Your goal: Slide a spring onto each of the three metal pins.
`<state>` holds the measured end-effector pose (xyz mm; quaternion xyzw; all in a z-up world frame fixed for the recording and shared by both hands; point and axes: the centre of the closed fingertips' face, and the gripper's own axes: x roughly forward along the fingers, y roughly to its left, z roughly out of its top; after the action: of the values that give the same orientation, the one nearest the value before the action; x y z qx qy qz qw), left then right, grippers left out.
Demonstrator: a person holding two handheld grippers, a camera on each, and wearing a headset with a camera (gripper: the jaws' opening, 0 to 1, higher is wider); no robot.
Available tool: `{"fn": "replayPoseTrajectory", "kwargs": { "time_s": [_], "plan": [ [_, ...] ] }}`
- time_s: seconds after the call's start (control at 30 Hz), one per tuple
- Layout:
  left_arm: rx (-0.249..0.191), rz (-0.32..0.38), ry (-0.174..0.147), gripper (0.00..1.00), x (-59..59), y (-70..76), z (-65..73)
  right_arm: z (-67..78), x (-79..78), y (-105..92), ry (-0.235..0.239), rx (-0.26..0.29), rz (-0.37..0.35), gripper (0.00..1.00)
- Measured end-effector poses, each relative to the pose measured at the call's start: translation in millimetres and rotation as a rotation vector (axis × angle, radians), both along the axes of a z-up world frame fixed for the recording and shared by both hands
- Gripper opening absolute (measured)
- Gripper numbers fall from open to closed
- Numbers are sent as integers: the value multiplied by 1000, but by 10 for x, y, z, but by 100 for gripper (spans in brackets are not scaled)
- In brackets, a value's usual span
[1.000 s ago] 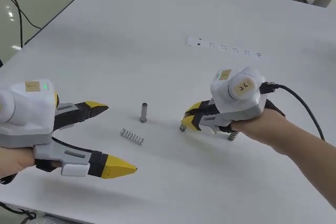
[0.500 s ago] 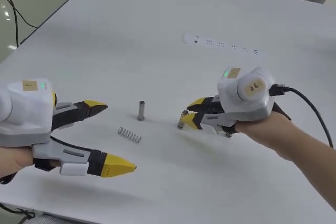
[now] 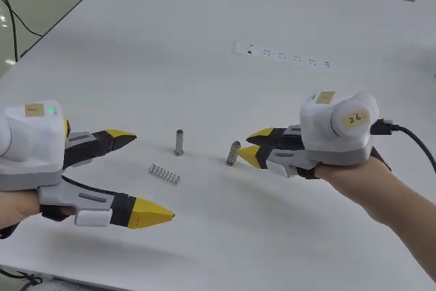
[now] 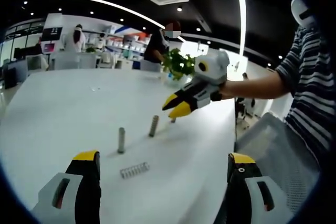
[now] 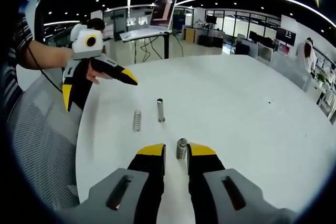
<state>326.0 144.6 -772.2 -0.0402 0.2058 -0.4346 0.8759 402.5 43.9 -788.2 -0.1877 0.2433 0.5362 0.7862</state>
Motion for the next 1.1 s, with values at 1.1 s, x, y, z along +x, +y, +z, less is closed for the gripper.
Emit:
{"fn": "replayPoseTrajectory", "kwargs": {
  "time_s": [1.1],
  "plan": [
    [14,10,-10,98,-23,99,39,-369,-408,103,98,-6,17,13]
  ]
}}
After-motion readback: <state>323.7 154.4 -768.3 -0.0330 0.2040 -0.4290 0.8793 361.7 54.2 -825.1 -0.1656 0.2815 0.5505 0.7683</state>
